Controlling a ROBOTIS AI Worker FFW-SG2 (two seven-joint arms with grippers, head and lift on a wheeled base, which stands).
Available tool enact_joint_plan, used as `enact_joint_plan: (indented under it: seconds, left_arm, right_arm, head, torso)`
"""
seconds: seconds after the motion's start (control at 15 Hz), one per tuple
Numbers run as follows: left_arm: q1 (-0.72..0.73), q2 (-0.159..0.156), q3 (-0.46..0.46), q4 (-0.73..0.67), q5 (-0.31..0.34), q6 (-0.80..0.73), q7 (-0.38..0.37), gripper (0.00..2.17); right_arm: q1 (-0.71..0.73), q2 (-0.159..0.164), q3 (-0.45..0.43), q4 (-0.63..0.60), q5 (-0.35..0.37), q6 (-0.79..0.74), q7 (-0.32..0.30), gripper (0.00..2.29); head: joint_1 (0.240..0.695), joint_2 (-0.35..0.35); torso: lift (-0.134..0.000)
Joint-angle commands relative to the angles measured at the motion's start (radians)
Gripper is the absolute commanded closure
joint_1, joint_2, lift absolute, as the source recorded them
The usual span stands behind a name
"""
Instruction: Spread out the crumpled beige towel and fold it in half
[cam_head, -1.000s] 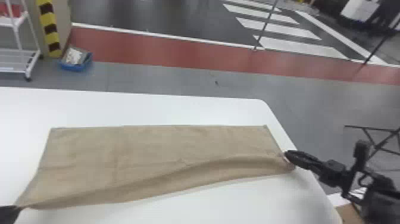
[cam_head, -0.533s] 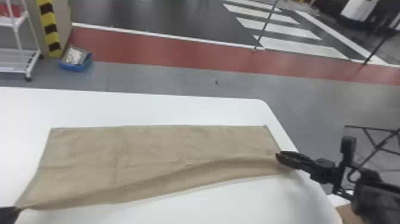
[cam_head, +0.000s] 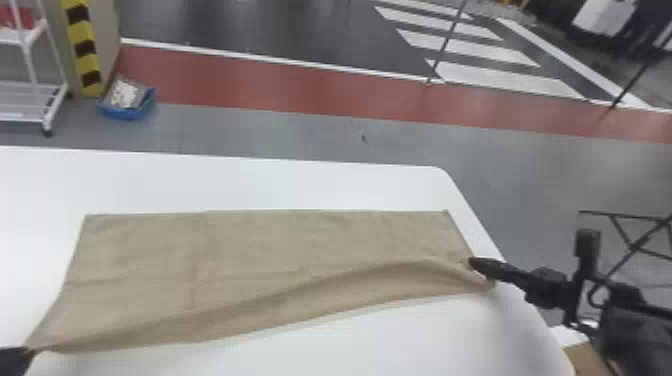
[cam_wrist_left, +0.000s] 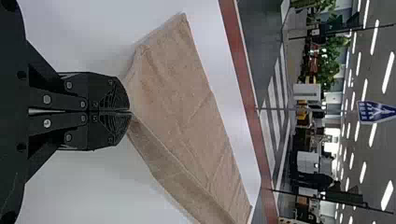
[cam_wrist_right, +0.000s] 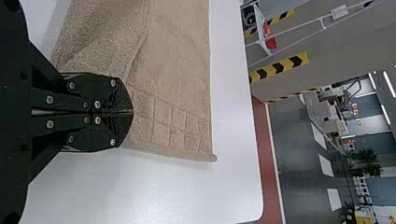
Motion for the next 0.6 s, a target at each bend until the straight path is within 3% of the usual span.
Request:
enact_joint_plan:
  seconds: [0.0, 0.13, 0.53]
  left_arm:
    - [0.0, 0.0, 0.002, 0.004, -0.002, 0.0, 0.0, 1.68]
    - [0.001, 0.0, 0.015, -0.003, 0.004, 0.0, -0.002, 1.68]
    - [0.009, -0.008, 0.138, -0.133, 0.109, 0.129, -0.011, 1.68]
  right_arm:
    - [-0.005, 0.0, -0.006, 0.005, -0.007, 0.0, 0.003, 1.42]
    - [0.01, 0.001, -0.052, -0.001, -0.029, 0.003, 0.015, 1.42]
    - [0.133, 0.01, -0.188, -0.182, -0.225, 0.065, 0.077, 1.42]
  head:
    - [0.695, -0.35]
    - [0.695, -0.35]
    - [0.695, -0.35]
  torso:
    - [-0.124]
    - [-0.124]
    - [-0.124]
